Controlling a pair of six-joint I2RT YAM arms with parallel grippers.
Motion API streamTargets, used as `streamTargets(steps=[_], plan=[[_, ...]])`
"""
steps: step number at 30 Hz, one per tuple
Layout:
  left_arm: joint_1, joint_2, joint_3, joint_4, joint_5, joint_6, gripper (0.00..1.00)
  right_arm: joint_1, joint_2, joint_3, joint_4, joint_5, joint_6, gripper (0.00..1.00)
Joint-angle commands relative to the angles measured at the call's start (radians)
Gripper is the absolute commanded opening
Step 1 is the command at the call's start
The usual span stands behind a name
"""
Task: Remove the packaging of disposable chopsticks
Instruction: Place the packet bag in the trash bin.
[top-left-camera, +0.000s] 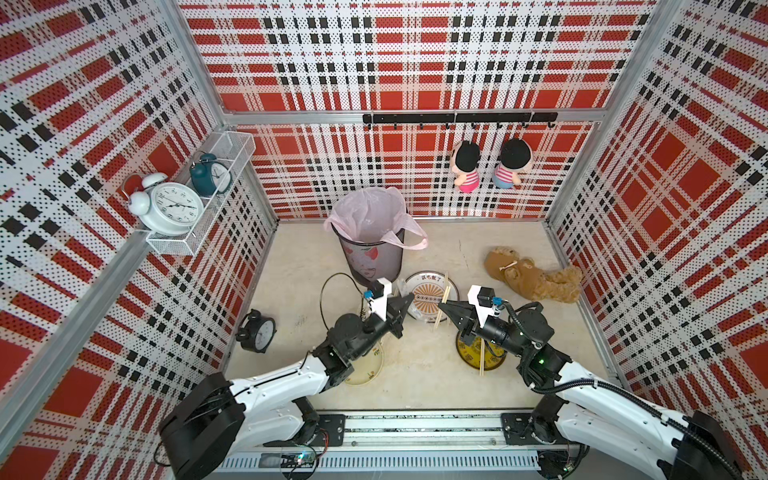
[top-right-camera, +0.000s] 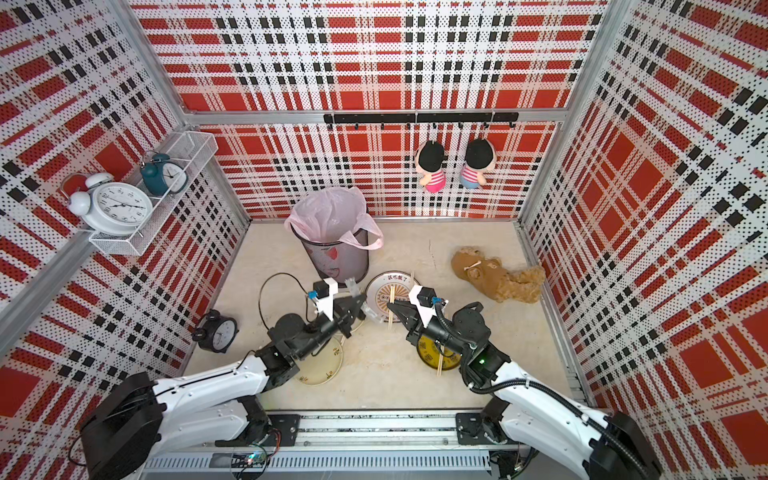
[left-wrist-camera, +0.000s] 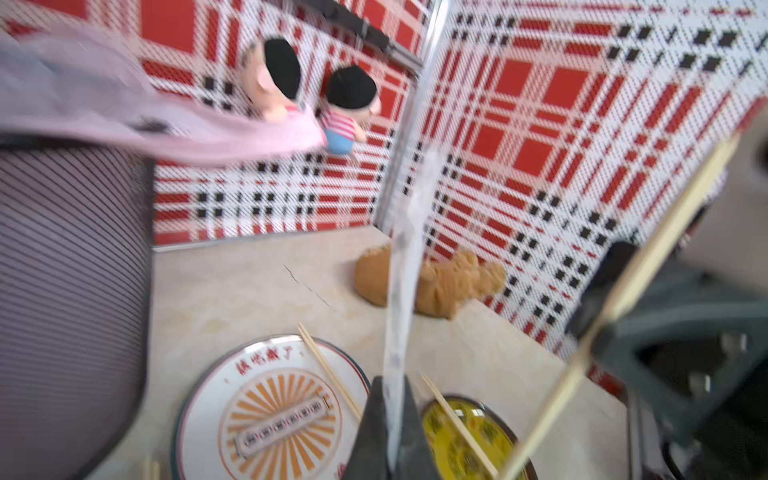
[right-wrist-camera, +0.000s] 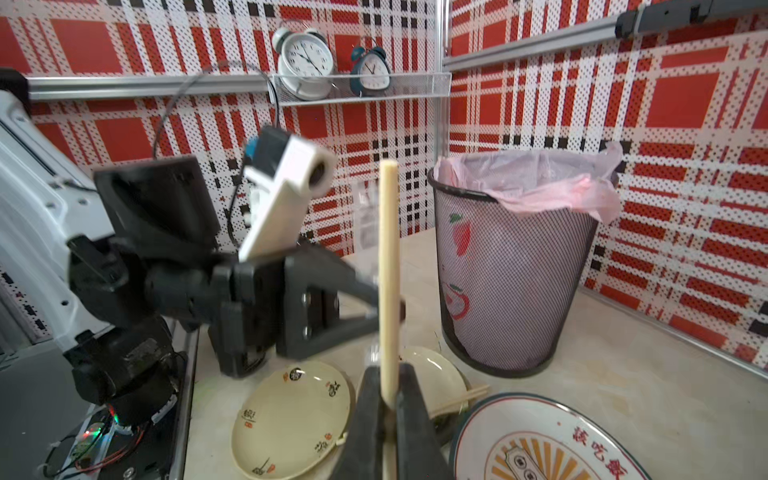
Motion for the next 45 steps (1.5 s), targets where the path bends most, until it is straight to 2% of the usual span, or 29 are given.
streamTargets(steps=[1,5,10,13,16,19,23,29,32,35,38,45], plan=[[0.015,-0.037,0.119,-0.217,-0.159,0.041,0.0,-0.007,0.021,-0.008,0.013,0.051,0.006,0.0],[0.056,0.001,0.318,-0.367,-0.251,0.103,0.0,-0.006,0.04,-0.014,0.006,0.062,0.018,0.0],[0.198,0.137,0.594,-0.535,-0.268,0.091,0.0,-0.007,0.029,-0.037,0.009,0.062,0.02,0.0],[0.264,0.219,0.731,-0.585,-0.326,0.084,0.0,-0.007,0.003,-0.043,0.001,0.059,0.023,0.0],[0.314,0.344,0.896,-0.691,-0.424,0.087,0.0,-0.007,-0.021,-0.052,0.0,0.045,0.03,0.0],[0.348,0.494,1.045,-0.794,-0.466,0.102,0.0,-0.006,-0.039,-0.065,0.001,0.049,0.033,0.0],[0.403,0.635,1.121,-0.849,-0.374,0.058,0.01,-0.007,-0.053,-0.072,0.002,0.045,0.033,0.0],[0.441,0.765,1.226,-0.969,-0.321,0.022,0.14,-0.007,-0.044,-0.072,0.007,0.044,0.033,0.0],[0.441,0.76,1.229,-0.975,-0.321,0.023,0.25,-0.007,-0.031,-0.069,0.009,0.046,0.031,0.0],[0.44,0.734,1.235,-0.984,-0.324,0.03,0.5,-0.007,-0.025,-0.066,0.009,0.048,0.03,0.0],[0.438,0.702,1.231,-0.991,-0.331,0.033,0.64,-0.007,-0.025,-0.064,0.006,0.048,0.029,0.0],[0.447,0.642,1.211,-1.018,-0.348,0.036,0.69,-0.007,-0.032,-0.064,-0.001,0.048,0.028,0.0]])
